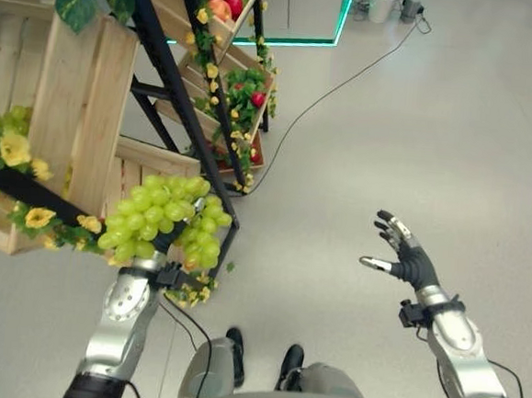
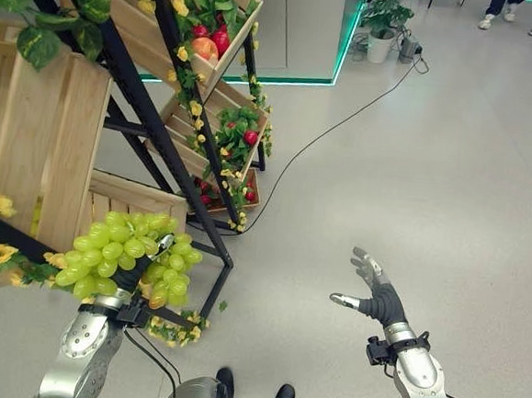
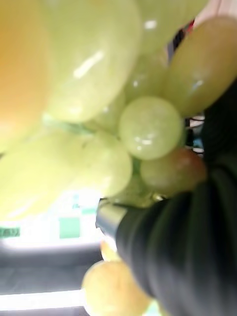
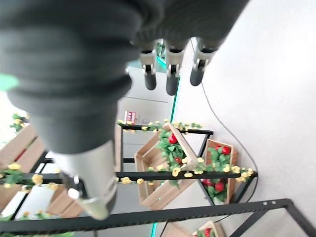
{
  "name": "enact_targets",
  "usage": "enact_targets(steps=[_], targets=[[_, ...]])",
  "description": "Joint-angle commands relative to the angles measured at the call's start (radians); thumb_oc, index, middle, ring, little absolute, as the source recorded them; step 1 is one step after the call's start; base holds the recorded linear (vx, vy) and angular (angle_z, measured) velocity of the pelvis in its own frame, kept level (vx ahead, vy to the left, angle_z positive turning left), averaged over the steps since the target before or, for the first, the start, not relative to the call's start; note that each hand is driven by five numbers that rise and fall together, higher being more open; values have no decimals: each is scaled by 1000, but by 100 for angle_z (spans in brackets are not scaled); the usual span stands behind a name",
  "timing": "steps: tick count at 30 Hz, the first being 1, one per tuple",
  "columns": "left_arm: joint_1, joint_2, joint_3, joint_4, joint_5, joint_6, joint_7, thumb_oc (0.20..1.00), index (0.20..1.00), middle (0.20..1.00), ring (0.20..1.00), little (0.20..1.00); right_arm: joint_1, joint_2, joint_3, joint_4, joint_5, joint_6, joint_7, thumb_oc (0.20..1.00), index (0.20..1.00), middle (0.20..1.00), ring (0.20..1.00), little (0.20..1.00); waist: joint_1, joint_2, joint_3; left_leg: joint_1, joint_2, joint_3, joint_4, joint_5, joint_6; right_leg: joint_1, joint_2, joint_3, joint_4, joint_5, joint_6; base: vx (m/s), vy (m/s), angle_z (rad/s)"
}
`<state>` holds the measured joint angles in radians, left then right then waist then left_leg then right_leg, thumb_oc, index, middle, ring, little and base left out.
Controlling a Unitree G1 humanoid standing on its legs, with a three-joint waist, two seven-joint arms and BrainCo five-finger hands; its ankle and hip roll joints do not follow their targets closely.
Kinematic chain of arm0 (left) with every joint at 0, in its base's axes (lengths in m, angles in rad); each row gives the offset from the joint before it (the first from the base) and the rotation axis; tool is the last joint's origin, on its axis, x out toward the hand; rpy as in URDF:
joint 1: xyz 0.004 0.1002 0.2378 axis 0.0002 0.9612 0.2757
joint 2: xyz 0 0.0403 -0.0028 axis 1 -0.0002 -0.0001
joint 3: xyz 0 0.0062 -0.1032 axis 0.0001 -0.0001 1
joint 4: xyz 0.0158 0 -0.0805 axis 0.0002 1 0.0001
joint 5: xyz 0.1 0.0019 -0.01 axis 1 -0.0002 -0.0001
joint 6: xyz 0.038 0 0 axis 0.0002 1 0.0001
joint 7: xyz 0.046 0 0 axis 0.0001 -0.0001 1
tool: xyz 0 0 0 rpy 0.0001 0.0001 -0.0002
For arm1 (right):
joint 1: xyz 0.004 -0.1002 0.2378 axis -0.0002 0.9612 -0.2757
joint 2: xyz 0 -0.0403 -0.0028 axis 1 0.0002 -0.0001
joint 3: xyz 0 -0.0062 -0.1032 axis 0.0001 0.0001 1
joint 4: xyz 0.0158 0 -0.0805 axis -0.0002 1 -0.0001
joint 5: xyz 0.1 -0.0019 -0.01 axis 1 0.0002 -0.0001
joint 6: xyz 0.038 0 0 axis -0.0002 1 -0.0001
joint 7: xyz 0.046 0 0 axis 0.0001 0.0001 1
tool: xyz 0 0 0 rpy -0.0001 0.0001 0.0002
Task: Pick up the fruits from the basket on one side to the basket on the other side
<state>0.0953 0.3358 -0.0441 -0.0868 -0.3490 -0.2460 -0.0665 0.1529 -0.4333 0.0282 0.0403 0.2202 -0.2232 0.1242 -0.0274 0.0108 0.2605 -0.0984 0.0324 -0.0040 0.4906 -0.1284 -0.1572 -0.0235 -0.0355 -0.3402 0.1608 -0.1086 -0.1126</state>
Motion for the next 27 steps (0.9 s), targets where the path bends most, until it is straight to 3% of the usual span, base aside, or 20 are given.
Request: enact_targets(steps=[1, 2, 4, 11, 16, 17, 19, 21, 22, 23, 24, 25, 26, 27], targets=[[-52, 45, 25, -98, -48, -60, -23, 200, 200, 200, 200, 200, -16, 16, -31, -41, 44, -40, 12, 1000, 1000, 1000, 1000, 1000, -17, 5, -77, 89, -4, 4, -128, 5, 86, 11, -26, 101, -76, 0, 161, -55, 150, -11], [-52, 49, 22, -100, -45, -62, -28, 200, 200, 200, 200, 200, -15, 20, -34, -42, 48, -39, 16, 1000, 1000, 1000, 1000, 1000, -27, 10, -83, 120, -4, 16, -201, -32, 94, -5, -32, 98, -61, 4, 174, -83, 210, -6], [-76, 70, -15, -114, -47, -61, -52, 200, 200, 200, 200, 200, -1, 30, -56, -39, 38, -47, 6, 1000, 1000, 1000, 1000, 1000, -46, 6, -90, 150, -16, 36, -324, -47, 109, -49, -61, 75, -28, 32, 198, -199, 244, 12], [-60, 97, -16, -117, -49, -51, -64, 200, 200, 200, 200, 200, -15, 46, -79, -8, 17, -37, -10, 1000, 1000, 1000, 1000, 1000, -35, -20, -85, 130, -85, 35, -315, -76, 171, -96, -137, 103, 6, 95, 246, -132, 217, 13], [-51, 108, -12, -112, -49, -47, -71, 200, 200, 200, 200, 200, -37, 48, -86, 18, -2, -35, -22, 1000, 1000, 1000, 1000, 1000, -25, -28, -89, 123, -117, 45, -311, -78, 194, -110, -181, 116, -16, 141, 272, -155, 228, 3], [-48, 113, -4, -104, -45, -44, -65, 200, 200, 200, 200, 200, -51, 54, -76, 24, -12, -32, -29, 1000, 1000, 1000, 1000, 1000, -18, -31, -86, 116, -122, 59, -315, -73, 195, -119, -219, 110, -53, 193, 298, -204, 143, 2], [-48, 118, 5, -97, -43, -41, -58, 200, 200, 200, 200, 200, -65, 60, -65, 27, -33, -25, -40, 1000, 1000, 1000, 1000, 1000, -4, -27, -83, 104, -115, 68, -311, -63, 195, -123, -246, 101, -66, 211, 305, -248, 151, -27], [-47, 123, 8, -86, -35, -40, -53, 200, 200, 200, 200, 200, -70, 64, -58, 22, -34, -21, -33, 1000, 1000, 1000, 1000, 1000, 9, -23, -74, 96, -109, 69, -305, -54, 205, -116, -225, 116, 31, 154, 298, -205, 122, -44], [-48, 123, 8, -86, -35, -40, -53, 200, 200, 200, 200, 200, -71, 65, -58, 22, -34, -21, -33, 1000, 1000, 1000, 1000, 1000, 10, -25, -75, 93, -112, 71, -307, -49, 205, -121, -227, 118, 31, 156, 298, -240, 117, -15], [-46, 119, 14, -83, -22, -33, -50, 200, 200, 200, 200, 200, -79, 70, -50, 31, -40, -19, -33, 1000, 1000, 1000, 1000, 1000, 39, -22, -83, 86, -103, 88, -321, -28, 213, -96, -210, 45, 149, 86, 293, -237, 94, -8], [-39, 118, 19, -83, -18, -31, -49, 200, 200, 200, 200, 200, -85, 72, -44, 39, -39, -18, -29, 1000, 1000, 1000, 1000, 1000, 48, -20, -90, 79, -97, 94, -331, -10, 218, -79, -186, 31, 220, 49, 293, -314, 89, -17], [-33, 115, 22, -84, -19, -31, -50, 200, 200, 200, 200, 200, -94, 71, -34, 55, -38, -17, -25, 1000, 1000, 1000, 1000, 1000, 53, -23, -99, 72, -95, 100, -346, 12, 225, -58, -145, 51, 274, 20, 297, -175, 18, -19], [-33, 115, 22, -84, -19, -31, -50, 200, 200, 200, 200, 200, -95, 71, -34, 56, -38, -18, -25, 1000, 1000, 1000, 1000, 1000, 54, -23, -100, 70, -95, 103, -348, 16, 225, -62, -144, 53, 274, 22, 295, -207, -67, -17], [-15, 116, 33, -85, -30, -33, -51, 200, 200, 200, 200, 200, -96, 65, -33, 71, -37, -14, -17, 1000, 1000, 1000, 1000, 1000, 69, -32, -120, 53, -97, 108, -366, 45, 226, -19, -69, 115, 317, -19, 299, -127, -64, -16]])
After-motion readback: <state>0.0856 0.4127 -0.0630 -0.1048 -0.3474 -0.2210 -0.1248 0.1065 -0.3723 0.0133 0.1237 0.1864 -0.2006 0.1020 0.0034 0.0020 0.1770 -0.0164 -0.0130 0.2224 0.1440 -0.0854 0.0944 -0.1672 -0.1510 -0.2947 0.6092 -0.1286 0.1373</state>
